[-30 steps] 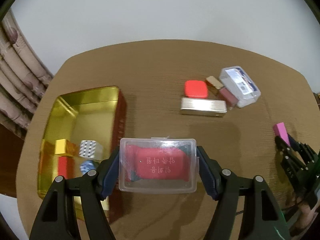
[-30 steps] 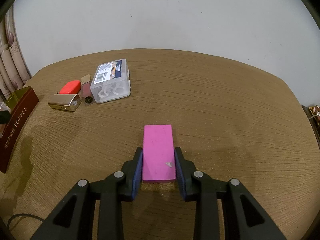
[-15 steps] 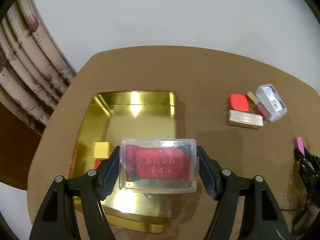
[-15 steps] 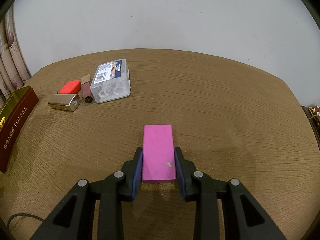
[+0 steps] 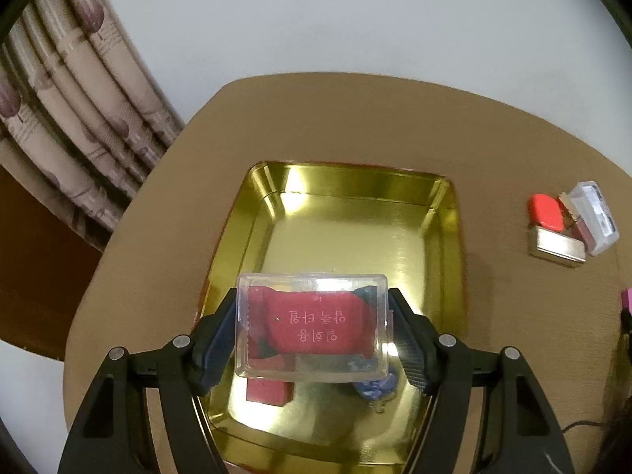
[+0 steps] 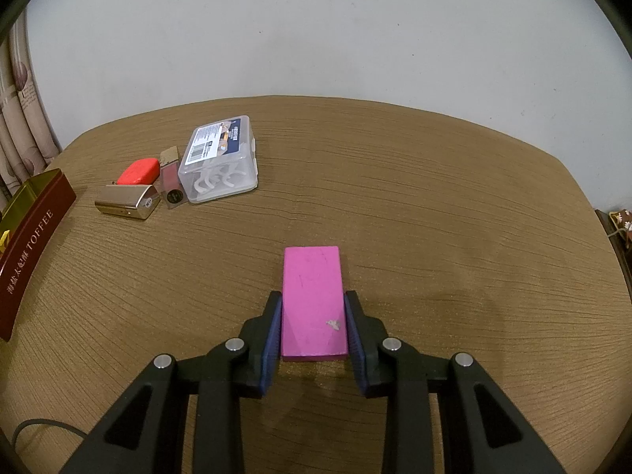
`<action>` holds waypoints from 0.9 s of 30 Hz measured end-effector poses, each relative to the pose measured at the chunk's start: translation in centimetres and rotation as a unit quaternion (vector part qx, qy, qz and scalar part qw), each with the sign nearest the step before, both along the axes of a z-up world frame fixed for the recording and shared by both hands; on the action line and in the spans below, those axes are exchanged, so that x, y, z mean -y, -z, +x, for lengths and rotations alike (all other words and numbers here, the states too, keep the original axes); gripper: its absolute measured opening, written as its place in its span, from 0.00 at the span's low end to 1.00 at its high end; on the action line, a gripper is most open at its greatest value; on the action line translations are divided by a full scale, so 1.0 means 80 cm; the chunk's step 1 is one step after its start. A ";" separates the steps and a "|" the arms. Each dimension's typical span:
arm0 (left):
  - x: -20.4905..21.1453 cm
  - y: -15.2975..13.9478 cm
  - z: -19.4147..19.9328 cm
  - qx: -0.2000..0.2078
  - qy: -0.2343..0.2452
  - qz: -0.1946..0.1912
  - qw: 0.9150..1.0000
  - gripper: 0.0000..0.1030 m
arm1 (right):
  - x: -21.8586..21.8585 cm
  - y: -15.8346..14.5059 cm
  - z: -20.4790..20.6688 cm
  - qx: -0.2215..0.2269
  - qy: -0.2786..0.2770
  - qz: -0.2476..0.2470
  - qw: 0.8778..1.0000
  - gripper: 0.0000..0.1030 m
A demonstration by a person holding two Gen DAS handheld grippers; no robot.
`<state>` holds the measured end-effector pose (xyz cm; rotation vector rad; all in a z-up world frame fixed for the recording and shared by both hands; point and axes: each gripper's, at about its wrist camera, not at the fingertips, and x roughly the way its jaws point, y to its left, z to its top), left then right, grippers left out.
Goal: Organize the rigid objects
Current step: 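Carry the clear box over the gold tin with the left gripper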
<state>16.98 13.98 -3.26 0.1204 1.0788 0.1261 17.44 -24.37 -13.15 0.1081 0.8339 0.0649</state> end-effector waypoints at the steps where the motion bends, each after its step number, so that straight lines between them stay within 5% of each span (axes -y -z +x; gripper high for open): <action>1: -0.004 0.002 0.002 -0.001 -0.003 -0.001 1.000 0.66 | 0.000 0.000 0.000 0.000 0.000 0.000 1.000 0.30; 27: -0.010 0.035 0.066 -0.020 0.007 -0.010 1.000 0.66 | 0.000 -0.002 0.001 0.000 -0.003 -0.007 1.000 0.30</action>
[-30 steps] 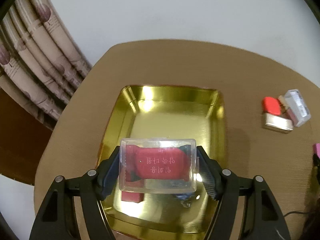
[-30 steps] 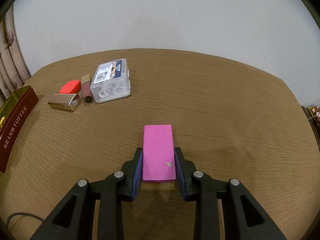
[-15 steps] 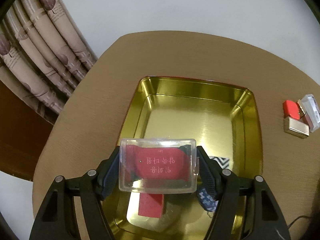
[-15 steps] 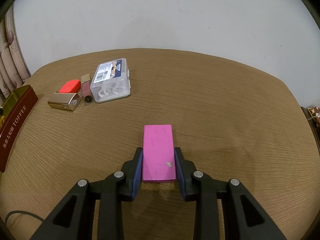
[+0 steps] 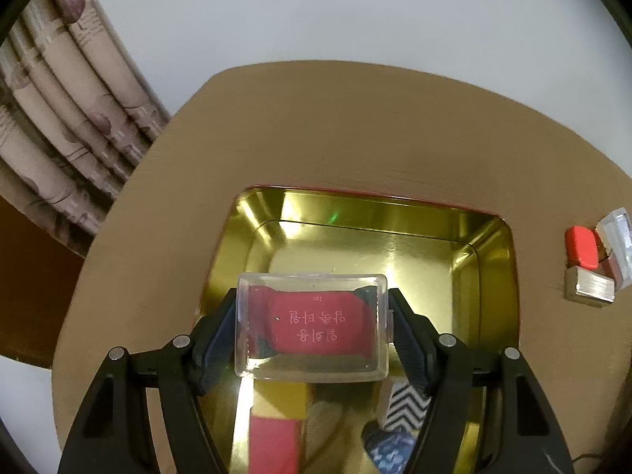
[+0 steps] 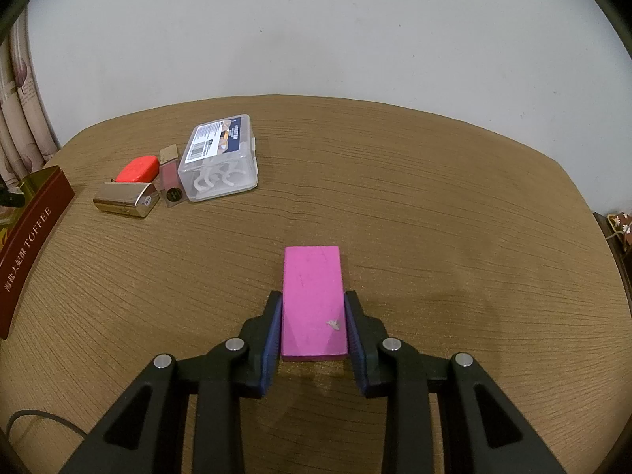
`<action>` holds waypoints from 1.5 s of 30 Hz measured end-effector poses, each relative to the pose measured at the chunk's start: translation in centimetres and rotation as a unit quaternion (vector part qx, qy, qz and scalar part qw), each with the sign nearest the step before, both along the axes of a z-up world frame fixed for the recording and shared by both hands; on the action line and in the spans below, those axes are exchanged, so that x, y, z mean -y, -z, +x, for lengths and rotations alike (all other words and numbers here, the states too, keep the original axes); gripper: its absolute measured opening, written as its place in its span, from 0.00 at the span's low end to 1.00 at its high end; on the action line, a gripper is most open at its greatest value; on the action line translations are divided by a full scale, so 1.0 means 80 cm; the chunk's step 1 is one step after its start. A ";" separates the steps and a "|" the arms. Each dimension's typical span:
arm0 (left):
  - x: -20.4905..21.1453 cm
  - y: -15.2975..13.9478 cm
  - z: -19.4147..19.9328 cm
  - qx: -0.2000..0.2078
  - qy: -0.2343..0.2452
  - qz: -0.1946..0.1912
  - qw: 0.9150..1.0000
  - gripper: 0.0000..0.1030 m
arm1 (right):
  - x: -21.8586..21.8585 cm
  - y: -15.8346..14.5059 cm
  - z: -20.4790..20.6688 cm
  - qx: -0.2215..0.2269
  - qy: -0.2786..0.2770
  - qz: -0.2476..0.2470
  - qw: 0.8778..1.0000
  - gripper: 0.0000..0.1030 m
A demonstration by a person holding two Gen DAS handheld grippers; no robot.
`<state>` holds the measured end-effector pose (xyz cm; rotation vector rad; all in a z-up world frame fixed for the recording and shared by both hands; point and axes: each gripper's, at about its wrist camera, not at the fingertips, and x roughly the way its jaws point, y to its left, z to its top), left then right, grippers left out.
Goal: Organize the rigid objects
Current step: 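Carry the clear box over the gold tin with the left gripper, then lower the clear box into the gold tin and open the left gripper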
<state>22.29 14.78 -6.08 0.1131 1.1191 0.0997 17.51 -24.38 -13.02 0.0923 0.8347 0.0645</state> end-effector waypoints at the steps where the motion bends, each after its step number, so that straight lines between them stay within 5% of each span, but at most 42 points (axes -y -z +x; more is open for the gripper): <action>1: 0.001 0.004 0.003 -0.004 0.000 0.000 1.000 0.66 | 0.001 0.000 0.000 0.000 0.000 0.000 1.000 0.30; 16: -0.002 0.034 0.014 -0.033 -0.005 -0.006 0.999 0.67 | 0.001 0.000 0.001 0.000 0.000 -0.003 1.000 0.30; 26: -0.003 0.021 0.006 -0.033 0.001 -0.019 0.999 0.72 | -0.001 0.001 0.003 0.000 -0.002 -0.006 1.000 0.30; 34: 0.005 -0.030 -0.043 0.010 0.022 -0.025 0.999 0.77 | -0.001 0.001 0.003 0.000 -0.002 -0.007 1.000 0.30; 40: -0.004 -0.065 -0.104 0.063 0.029 0.015 0.998 0.82 | -0.002 0.001 0.005 0.000 -0.002 -0.014 1.000 0.30; 45: -0.036 -0.072 -0.140 0.105 -0.013 0.051 0.993 0.84 | -0.003 0.001 0.005 0.000 -0.003 -0.017 1.000 0.30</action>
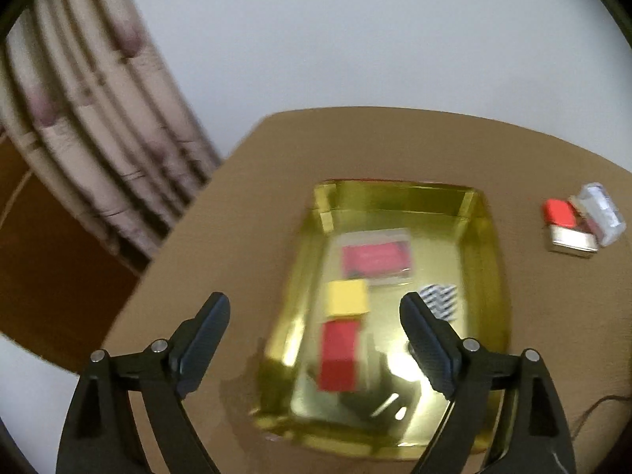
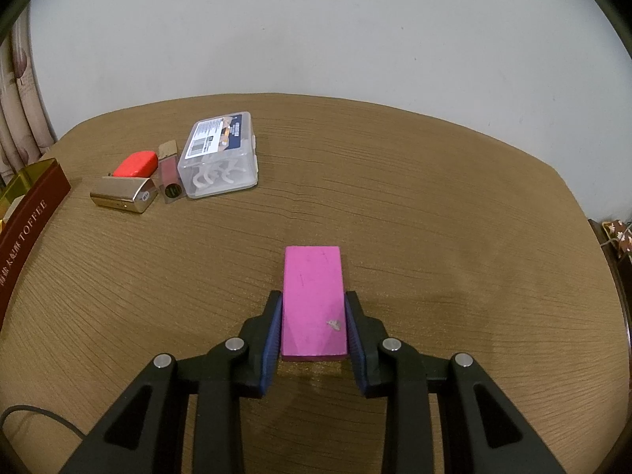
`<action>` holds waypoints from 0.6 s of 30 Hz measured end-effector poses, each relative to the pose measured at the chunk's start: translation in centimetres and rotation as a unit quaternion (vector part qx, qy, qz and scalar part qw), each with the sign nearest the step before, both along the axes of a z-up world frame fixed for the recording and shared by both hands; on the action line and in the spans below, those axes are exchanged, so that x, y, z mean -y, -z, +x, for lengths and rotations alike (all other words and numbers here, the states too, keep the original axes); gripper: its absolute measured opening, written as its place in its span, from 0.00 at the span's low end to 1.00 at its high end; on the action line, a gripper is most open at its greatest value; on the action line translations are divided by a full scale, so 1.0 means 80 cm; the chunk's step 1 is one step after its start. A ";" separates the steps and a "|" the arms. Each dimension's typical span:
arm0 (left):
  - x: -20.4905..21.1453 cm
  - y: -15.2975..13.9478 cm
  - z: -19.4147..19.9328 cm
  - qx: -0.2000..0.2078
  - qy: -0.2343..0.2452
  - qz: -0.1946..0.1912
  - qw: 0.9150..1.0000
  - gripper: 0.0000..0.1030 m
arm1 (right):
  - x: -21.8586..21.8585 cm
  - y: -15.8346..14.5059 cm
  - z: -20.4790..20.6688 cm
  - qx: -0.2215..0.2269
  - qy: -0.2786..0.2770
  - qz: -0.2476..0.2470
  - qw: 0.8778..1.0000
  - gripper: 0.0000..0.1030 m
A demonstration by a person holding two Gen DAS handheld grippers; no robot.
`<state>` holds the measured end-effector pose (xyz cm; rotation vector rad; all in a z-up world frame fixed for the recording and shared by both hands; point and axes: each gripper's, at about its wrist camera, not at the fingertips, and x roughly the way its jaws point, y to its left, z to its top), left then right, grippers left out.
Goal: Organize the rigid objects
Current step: 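Lower the clear box into the gold tin and open the left gripper, then carry the pink block over the gold tin with the right gripper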
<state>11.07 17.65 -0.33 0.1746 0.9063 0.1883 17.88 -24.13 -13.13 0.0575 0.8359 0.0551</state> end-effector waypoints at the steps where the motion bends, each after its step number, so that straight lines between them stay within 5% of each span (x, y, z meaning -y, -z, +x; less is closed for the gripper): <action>1: -0.006 0.001 -0.005 0.004 -0.007 -0.001 1.000 0.84 | 0.001 0.000 0.000 0.000 0.000 0.000 1.000 0.30; 13: -0.055 0.015 -0.032 0.037 -0.068 0.004 0.997 0.86 | -0.011 -0.004 0.005 -0.015 0.005 -0.027 1.000 0.29; 18: -0.077 0.013 -0.027 0.030 -0.100 -0.032 0.994 0.86 | -0.022 -0.011 0.001 -0.023 0.018 -0.032 0.999 0.29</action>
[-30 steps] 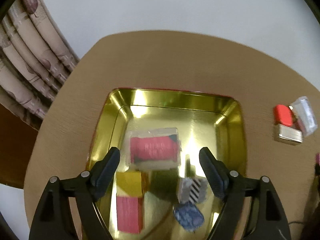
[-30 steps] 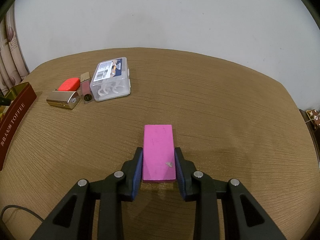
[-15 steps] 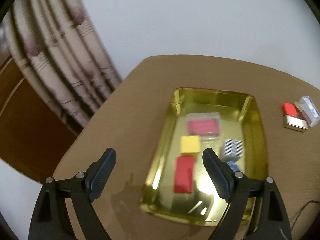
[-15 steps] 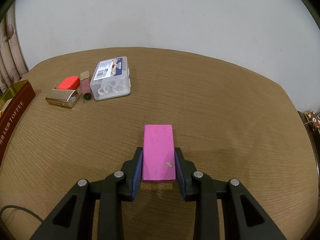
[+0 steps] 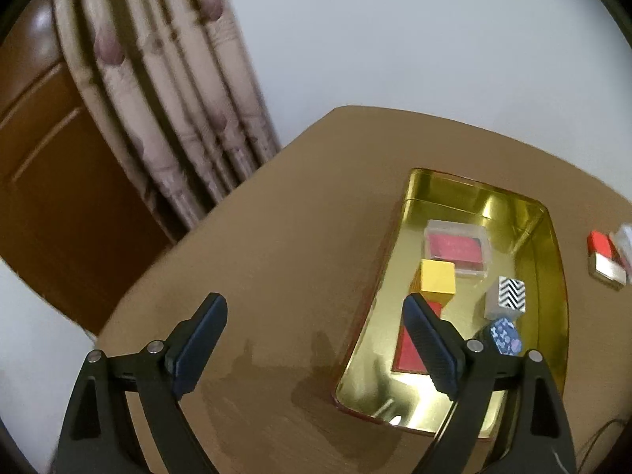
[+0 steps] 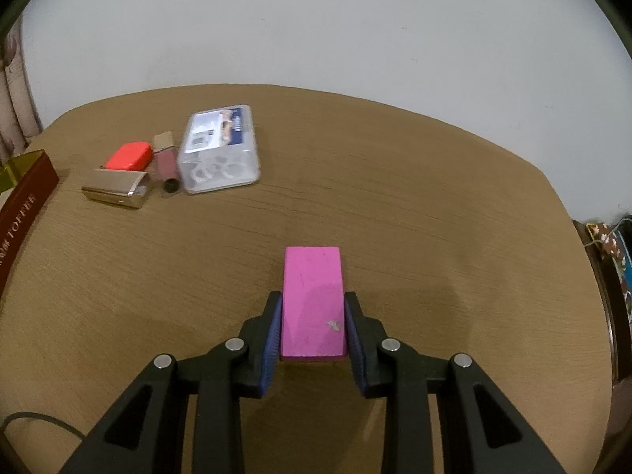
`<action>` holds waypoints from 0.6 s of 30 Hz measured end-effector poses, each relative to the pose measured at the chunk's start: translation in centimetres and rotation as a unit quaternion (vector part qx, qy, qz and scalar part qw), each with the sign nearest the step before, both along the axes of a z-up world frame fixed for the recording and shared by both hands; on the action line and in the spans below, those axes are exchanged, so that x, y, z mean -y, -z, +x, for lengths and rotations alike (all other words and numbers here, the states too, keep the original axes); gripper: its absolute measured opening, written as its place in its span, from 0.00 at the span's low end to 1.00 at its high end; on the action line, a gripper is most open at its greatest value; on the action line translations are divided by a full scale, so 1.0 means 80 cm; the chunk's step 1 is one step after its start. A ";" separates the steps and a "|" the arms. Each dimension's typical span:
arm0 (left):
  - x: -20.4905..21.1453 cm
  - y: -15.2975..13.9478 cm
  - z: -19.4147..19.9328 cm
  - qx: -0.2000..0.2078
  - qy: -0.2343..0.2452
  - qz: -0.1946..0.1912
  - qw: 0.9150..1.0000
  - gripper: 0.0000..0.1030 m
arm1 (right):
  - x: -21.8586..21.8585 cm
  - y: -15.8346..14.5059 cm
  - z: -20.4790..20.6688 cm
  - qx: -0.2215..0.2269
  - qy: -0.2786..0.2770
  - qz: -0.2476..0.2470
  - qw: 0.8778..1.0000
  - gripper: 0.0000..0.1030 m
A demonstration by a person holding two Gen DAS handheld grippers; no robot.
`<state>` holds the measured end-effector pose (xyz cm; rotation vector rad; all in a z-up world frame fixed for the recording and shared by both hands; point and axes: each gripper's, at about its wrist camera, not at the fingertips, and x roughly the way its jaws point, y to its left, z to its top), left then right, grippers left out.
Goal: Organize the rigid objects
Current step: 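Carry the pink block over the gold tin with the right gripper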
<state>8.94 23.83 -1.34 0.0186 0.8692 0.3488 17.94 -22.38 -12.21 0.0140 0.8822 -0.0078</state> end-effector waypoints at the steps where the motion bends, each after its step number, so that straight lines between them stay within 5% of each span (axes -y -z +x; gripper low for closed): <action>1: -0.003 0.000 0.001 0.001 -0.004 -0.004 1.000 0.86 | -0.004 -0.002 -0.001 0.001 0.000 0.000 1.000 0.29; 10: -0.019 0.001 0.001 -0.002 -0.023 -0.021 1.000 0.87 | -0.077 -0.047 -0.019 0.026 -0.073 0.033 0.996 0.29; 18: -0.031 0.002 0.001 -0.004 -0.043 -0.024 0.999 0.87 | -0.206 -0.090 -0.043 0.049 -0.192 0.046 0.979 0.29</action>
